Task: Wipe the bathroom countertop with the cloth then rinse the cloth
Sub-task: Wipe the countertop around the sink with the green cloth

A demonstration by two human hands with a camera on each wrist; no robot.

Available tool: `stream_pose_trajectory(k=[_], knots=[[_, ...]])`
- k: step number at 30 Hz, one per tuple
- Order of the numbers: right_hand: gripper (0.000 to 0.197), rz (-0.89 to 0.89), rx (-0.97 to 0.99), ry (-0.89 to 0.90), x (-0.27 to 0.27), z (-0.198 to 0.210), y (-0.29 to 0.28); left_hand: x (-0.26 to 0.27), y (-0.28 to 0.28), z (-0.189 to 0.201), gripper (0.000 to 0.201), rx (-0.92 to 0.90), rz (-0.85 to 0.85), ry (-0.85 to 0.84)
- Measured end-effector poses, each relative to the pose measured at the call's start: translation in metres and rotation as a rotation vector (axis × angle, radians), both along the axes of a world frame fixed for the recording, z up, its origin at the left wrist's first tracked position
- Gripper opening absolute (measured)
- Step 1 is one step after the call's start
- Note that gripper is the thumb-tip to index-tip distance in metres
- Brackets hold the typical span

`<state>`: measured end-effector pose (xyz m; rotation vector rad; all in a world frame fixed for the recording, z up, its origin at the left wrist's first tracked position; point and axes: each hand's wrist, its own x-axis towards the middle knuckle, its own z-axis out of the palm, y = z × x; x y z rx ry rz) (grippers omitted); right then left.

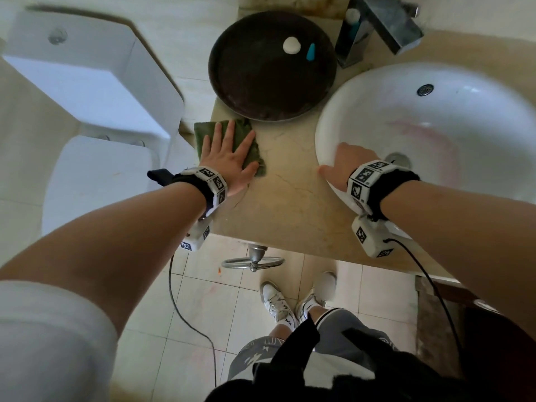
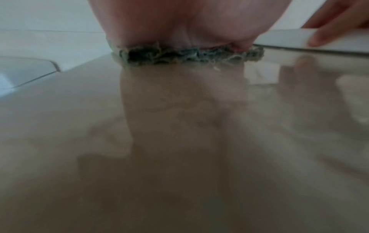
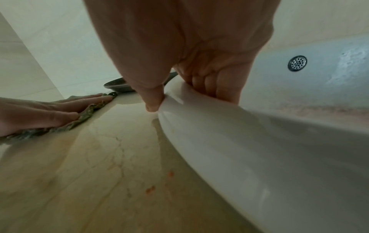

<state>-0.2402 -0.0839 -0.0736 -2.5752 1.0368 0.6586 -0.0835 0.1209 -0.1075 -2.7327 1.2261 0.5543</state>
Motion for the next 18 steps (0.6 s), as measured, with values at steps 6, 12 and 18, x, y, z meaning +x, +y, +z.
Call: stream_pose_trajectory(k=[6, 12, 18], knots=[[0.035, -0.006, 0.012, -0.005, 0.001, 0.006, 0.003, -0.047, -0.001, -0.002, 0.074, 0.0, -0.173, 0.01], [0.051, 0.035, -0.031, 0.008, 0.002, 0.001, 0.001, -0.089, -0.022, -0.001, 0.075, -0.033, -0.315, 0.038], [0.053, 0.05, -0.048, 0.017, 0.005, 0.003, 0.001, -0.131, -0.039, 0.002, 0.08, -0.044, -0.398, 0.033]])
